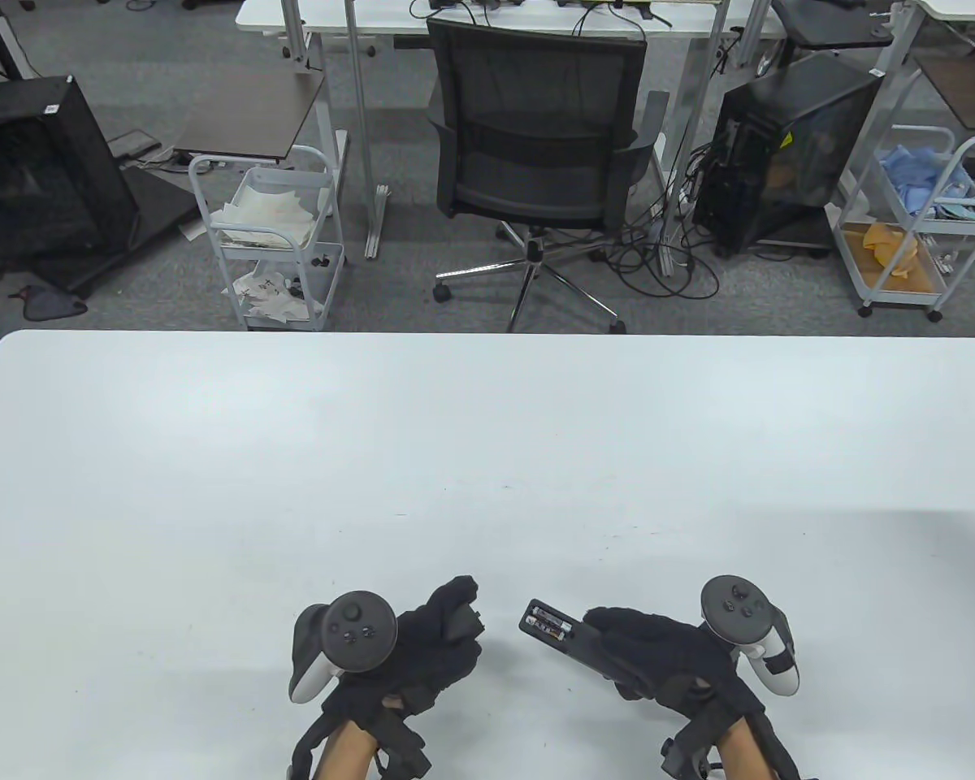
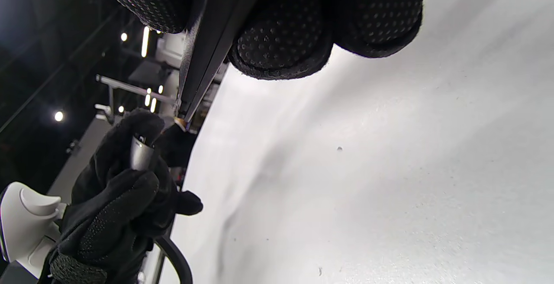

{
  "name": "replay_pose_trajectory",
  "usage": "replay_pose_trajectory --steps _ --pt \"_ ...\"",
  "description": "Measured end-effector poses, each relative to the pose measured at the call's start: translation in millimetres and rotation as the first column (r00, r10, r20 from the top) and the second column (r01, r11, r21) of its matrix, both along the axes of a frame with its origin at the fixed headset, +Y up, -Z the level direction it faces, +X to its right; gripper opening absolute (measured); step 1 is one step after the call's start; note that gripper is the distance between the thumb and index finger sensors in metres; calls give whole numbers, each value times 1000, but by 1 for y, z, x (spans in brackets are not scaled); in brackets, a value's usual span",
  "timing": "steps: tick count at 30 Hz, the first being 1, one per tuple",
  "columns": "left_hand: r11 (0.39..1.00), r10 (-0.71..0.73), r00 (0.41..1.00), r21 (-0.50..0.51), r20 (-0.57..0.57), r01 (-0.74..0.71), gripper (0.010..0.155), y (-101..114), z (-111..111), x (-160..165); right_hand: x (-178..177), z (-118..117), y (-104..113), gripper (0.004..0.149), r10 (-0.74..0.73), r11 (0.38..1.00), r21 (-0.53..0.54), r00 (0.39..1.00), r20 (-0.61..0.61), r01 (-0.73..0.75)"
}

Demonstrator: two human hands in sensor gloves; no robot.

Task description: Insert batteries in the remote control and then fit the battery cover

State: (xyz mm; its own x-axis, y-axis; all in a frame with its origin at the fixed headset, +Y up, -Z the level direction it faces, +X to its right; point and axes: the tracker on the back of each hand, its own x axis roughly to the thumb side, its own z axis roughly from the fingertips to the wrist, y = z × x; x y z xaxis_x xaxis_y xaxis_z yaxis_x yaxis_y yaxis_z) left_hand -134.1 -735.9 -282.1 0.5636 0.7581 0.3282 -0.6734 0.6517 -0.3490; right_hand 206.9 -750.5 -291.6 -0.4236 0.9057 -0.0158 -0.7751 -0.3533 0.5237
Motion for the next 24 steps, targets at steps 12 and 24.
replay_pose_trajectory --steps 12,24 --pt "999 -46 997 0 -68 46 78 1 -1 -4 0 0 -1 54 12 1000 -1 1000 -9 -12" --pt "994 -103 994 25 -27 103 72 -5 1 6 0 0 -1 54 6 1000 5 1000 -3 -6"
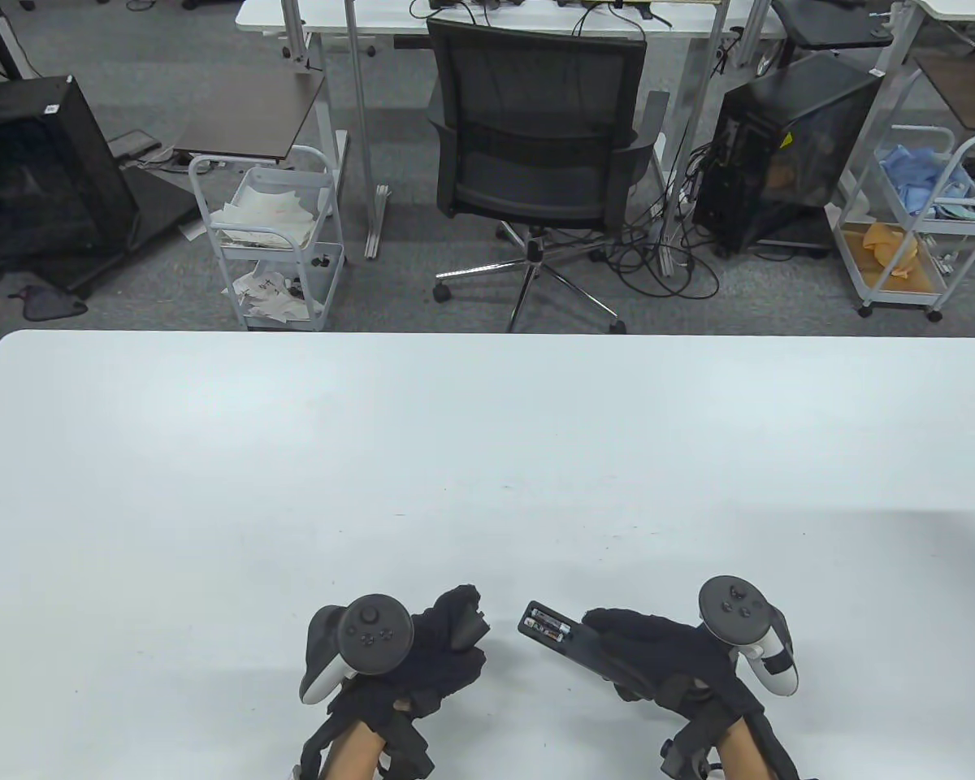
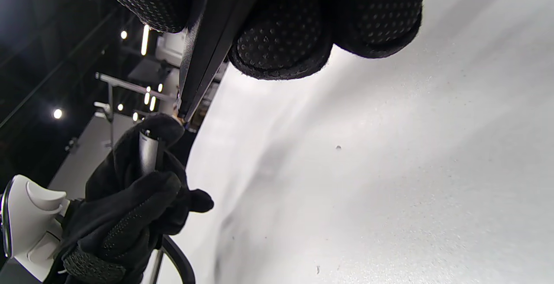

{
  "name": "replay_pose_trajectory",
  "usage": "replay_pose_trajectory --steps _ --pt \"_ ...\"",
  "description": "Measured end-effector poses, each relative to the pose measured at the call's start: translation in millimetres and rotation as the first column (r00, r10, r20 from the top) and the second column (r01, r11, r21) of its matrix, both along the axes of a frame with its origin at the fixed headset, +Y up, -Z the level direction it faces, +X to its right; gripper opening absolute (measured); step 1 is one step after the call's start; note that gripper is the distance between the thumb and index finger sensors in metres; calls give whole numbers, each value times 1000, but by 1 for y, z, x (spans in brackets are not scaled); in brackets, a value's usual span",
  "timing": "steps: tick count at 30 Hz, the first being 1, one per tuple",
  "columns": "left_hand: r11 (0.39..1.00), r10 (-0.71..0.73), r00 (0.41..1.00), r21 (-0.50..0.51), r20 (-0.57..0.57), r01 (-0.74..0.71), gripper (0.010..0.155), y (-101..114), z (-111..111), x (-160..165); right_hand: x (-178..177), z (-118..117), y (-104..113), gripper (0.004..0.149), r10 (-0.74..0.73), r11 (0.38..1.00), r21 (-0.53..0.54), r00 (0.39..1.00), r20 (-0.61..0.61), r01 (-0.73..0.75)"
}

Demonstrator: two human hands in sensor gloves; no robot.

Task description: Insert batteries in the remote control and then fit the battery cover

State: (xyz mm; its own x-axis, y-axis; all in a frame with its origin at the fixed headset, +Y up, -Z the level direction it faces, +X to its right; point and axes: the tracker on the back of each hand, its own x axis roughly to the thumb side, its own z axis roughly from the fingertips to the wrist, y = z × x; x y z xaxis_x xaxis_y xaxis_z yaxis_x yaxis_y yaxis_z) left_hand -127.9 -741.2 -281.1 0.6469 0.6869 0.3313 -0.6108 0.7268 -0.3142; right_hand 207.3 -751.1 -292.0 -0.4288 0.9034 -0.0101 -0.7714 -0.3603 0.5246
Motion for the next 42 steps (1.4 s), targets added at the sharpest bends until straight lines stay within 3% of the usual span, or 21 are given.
replay_pose_trajectory --steps 5,14,18,27,30,32,42 --pt "1000 -13 998 -17 60 14 65 -2 0 1 0 1 0 54 -7 1000 2 1000 -2 7" --pt "999 -33 999 21 -1 33 64 6 1 -3 -1 1 0 54 4 1000 3 1000 -7 -4" --pt "1000 21 998 -22 68 -19 63 1 -1 0 -1 1 -1 54 6 1000 4 1000 -10 -6" --pt "999 -43 999 25 -7 43 53 8 2 0 -2 1 -2 54 19 1000 1 1000 -13 -19" --pt "999 -31 998 11 55 31 51 4 1 4 -3 1 -2 54 22 1000 0 1000 -14 -22" --pt "999 13 997 -39 77 -10 53 0 1 7 -3 1 -2 54 19 1000 0 1000 -15 -19" --pt "998 27 995 -54 100 -22 74 -6 -2 7 -3 1 -2 54 16 1000 5 1000 -21 -16"
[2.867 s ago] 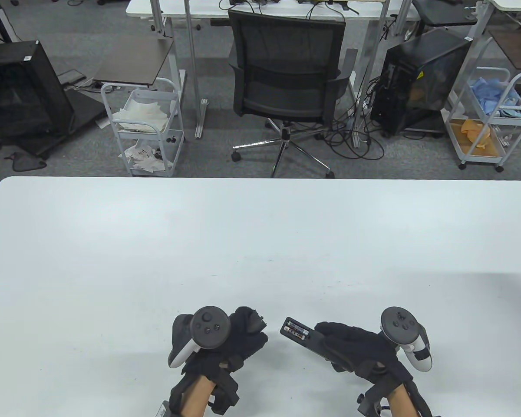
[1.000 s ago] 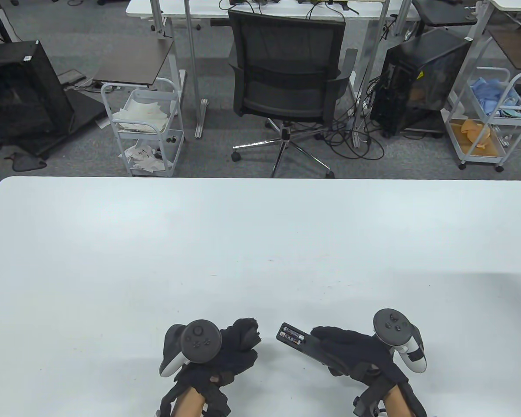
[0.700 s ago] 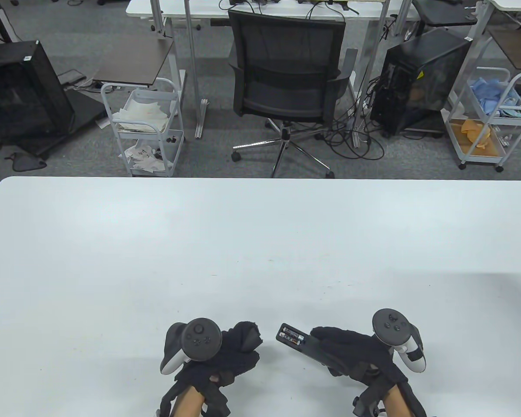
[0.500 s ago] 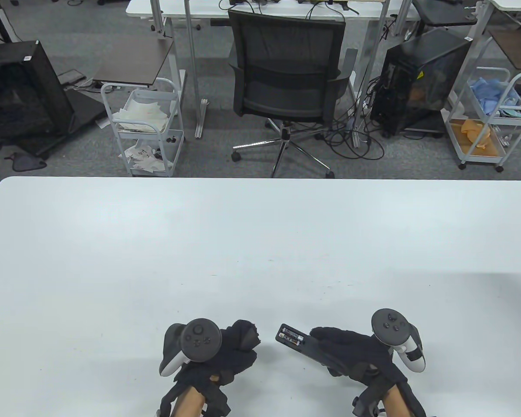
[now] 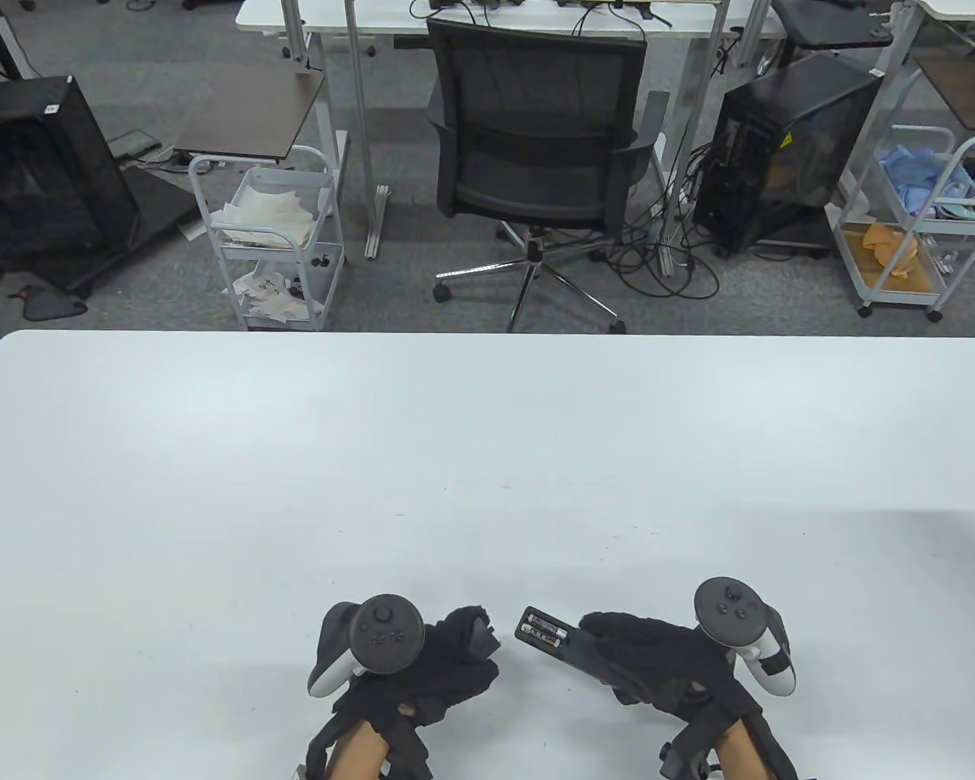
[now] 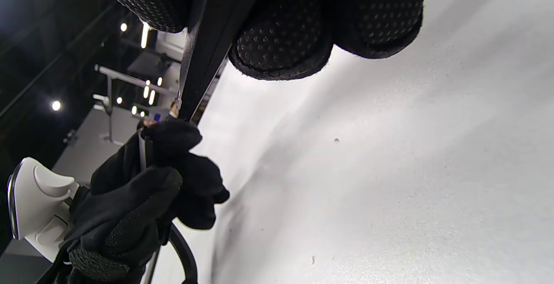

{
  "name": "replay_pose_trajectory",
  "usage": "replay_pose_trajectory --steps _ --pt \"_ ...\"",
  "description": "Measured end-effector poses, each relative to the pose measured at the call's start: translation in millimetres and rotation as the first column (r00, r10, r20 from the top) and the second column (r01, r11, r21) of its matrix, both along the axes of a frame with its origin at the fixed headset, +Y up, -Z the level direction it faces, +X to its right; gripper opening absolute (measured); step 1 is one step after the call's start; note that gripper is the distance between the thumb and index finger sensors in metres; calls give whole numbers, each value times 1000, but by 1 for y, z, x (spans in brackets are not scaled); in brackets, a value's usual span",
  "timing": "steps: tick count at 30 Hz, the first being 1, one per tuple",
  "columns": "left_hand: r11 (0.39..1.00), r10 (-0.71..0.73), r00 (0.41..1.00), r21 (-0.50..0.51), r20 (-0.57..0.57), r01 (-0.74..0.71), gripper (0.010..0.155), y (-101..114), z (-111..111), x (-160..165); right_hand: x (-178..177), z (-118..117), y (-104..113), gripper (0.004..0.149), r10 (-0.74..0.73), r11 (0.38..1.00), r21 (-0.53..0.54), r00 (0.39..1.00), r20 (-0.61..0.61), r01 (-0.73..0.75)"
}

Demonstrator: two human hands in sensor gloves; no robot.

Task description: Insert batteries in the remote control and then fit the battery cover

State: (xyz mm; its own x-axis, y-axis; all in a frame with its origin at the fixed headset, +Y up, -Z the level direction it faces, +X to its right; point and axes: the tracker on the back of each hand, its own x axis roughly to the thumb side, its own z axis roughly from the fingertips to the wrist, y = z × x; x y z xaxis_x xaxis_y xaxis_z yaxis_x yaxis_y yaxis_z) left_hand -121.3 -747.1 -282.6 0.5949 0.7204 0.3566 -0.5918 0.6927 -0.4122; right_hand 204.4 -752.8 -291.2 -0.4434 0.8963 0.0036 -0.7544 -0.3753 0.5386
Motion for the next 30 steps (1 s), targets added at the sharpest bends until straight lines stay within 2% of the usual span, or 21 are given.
replay_pose_trajectory --steps 11,19,30 --pt "995 -91 991 45 100 87 77 10 6 5 -7 1 -2 53 27 1000 -8 997 -67 -27" --pt "994 -101 985 57 141 94 77 12 9 14 -19 2 -5 54 83 996 -7 987 -134 -85" --pt "967 -253 951 68 175 245 76 7 11 32 -24 3 -6 54 102 995 -3 980 -173 -104"
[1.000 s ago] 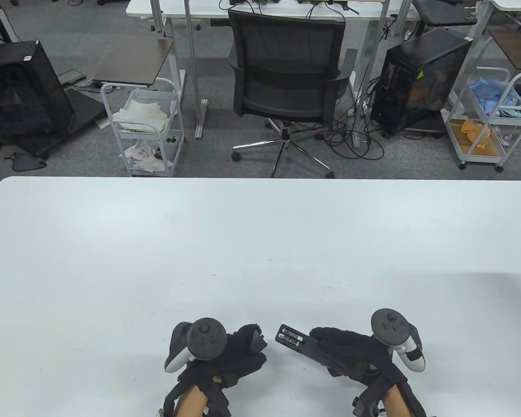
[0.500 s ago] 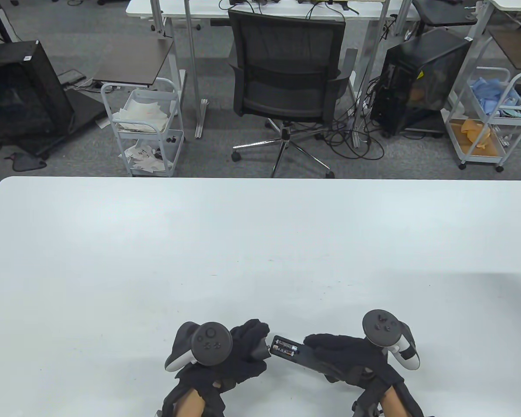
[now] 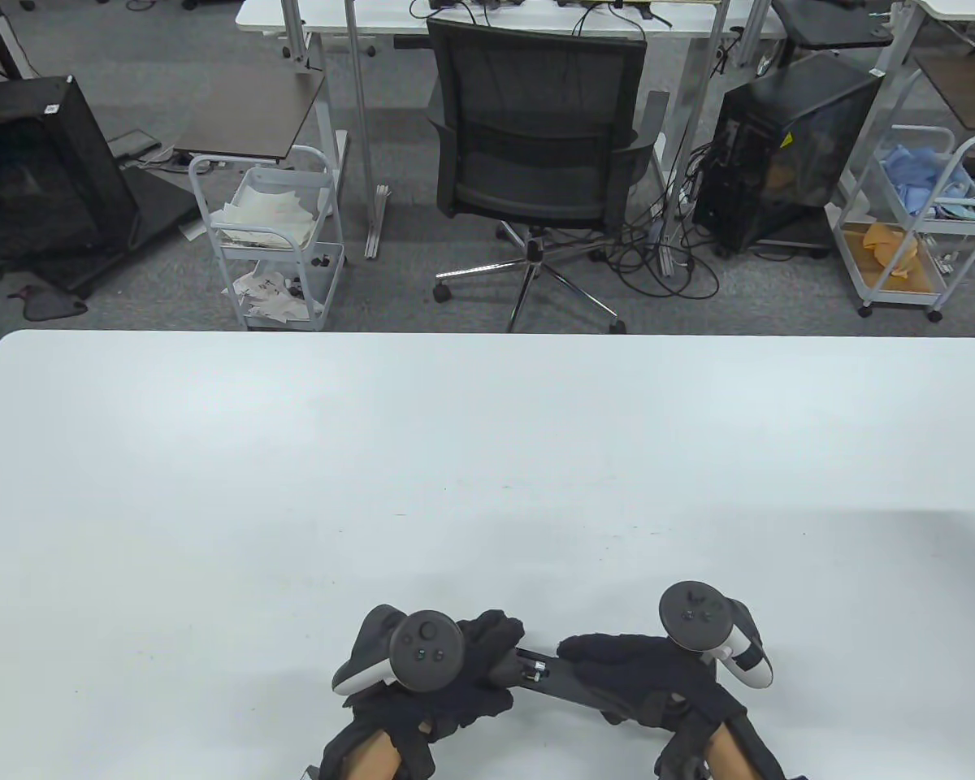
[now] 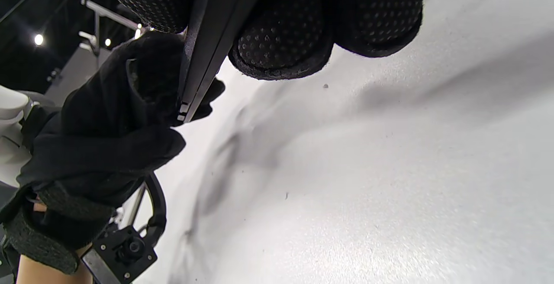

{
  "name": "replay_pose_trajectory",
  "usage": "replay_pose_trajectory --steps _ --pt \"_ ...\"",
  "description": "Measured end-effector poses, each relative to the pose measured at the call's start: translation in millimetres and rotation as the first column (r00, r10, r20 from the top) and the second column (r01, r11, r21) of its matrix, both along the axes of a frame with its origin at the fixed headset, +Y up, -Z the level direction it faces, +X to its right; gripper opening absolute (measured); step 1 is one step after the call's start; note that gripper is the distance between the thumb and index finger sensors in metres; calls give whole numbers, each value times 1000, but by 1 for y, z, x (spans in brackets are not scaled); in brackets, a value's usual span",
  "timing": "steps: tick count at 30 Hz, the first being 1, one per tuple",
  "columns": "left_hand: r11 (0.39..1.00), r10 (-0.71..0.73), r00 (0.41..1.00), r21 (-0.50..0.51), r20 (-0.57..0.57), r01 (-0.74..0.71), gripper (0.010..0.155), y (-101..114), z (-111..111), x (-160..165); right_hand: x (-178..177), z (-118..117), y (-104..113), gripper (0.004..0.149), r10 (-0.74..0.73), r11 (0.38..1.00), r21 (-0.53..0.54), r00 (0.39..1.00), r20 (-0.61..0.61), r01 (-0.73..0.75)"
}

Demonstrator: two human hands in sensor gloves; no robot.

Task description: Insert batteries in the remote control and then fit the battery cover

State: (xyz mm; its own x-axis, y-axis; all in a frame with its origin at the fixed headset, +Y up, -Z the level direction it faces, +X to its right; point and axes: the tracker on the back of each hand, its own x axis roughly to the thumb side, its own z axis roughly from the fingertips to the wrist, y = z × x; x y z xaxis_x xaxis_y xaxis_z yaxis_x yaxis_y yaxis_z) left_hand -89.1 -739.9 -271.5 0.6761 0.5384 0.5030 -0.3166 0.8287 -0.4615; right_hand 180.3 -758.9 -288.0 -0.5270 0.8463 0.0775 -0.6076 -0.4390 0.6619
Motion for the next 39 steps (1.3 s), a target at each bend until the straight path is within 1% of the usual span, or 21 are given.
replay_pose_trajectory --steps 2,4,6,8,10,13,16,21,23,25,29,33,34,36,39 --pt "999 -43 999 8 -1 43 76 -1 0 3 -2 1 0 53 -5 1000 -1 1000 -15 5" --pt "999 -42 999 -15 12 42 76 -2 0 6 -4 1 0 53 13 1000 5 999 -30 -13" --pt "997 -64 998 -29 22 64 78 -4 0 8 -7 2 -1 53 -11 1000 -22 999 -51 10" --pt "993 -98 995 -58 33 99 80 -6 1 11 -8 3 0 53 -25 1000 -19 998 -59 24" --pt "991 -122 991 -53 46 124 80 -7 1 14 -8 3 0 53 -16 1000 -11 998 -62 15" --pt "985 -158 985 -60 62 162 80 -9 2 20 -8 2 -3 52 -51 998 -49 996 -69 48" --pt "982 -184 982 -44 38 186 80 -8 3 23 -8 2 -3 52 -62 997 -59 996 -63 59" --pt "969 -244 969 -36 45 246 78 -12 4 29 -11 3 -4 51 -72 994 -88 995 -71 66" --pt "963 -269 962 -20 36 270 77 -12 5 29 -12 3 -5 51 -66 994 -90 995 -79 59" --pt "965 -260 966 -18 18 260 76 -9 5 29 -12 3 -4 50 -106 990 -99 992 -68 99" --pt "944 -319 948 84 -10 318 71 -7 9 34 -12 3 -5 50 -123 987 -112 990 -64 116" --pt "923 -369 929 107 -27 369 62 -8 10 39 -14 3 -4 50 -109 989 -109 992 -66 102" --pt "919 -379 925 102 -33 380 61 -8 10 40 -14 3 -5 50 -111 988 -114 992 -64 103" --pt "905 -402 915 135 -42 403 61 -9 11 43 -14 2 -6 50 -125 984 -132 990 -59 116" --pt "892 -428 903 147 -38 428 62 -10 12 47 -13 1 -6 51 -138 982 -135 989 -52 130"
